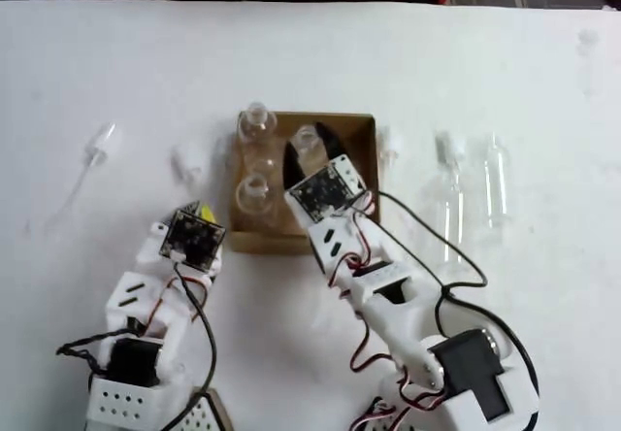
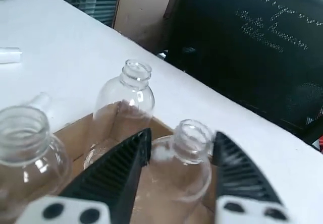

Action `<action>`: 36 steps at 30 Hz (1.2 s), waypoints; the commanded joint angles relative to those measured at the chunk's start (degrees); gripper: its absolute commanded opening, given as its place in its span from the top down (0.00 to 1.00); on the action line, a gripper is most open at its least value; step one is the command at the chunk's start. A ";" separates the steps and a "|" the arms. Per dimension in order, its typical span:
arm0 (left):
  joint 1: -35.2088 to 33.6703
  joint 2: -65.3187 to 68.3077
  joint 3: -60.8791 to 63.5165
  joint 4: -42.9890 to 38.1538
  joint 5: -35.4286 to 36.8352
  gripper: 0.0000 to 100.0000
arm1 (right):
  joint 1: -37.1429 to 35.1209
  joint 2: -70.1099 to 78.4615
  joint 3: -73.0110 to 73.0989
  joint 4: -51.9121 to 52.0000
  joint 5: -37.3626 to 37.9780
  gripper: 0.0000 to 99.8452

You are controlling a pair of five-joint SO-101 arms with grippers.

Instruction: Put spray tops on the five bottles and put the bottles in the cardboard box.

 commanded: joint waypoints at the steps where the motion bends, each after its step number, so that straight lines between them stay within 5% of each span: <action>1: 0.40 -0.57 -0.18 0.09 -0.62 0.97 | 0.31 -1.19 -0.97 0.40 0.35 0.75; 9: 0.40 -0.57 -0.18 0.09 -0.62 0.97 | 0.48 -5.23 -0.70 0.84 -0.26 0.77; 19: 0.40 -0.57 -0.18 0.09 -0.62 0.97 | 3.74 -34.24 -1.23 20.44 -13.10 0.77; 36: 0.31 -0.57 -0.18 0.09 -0.62 0.97 | 36.44 -86.73 0.70 78.90 -23.91 0.77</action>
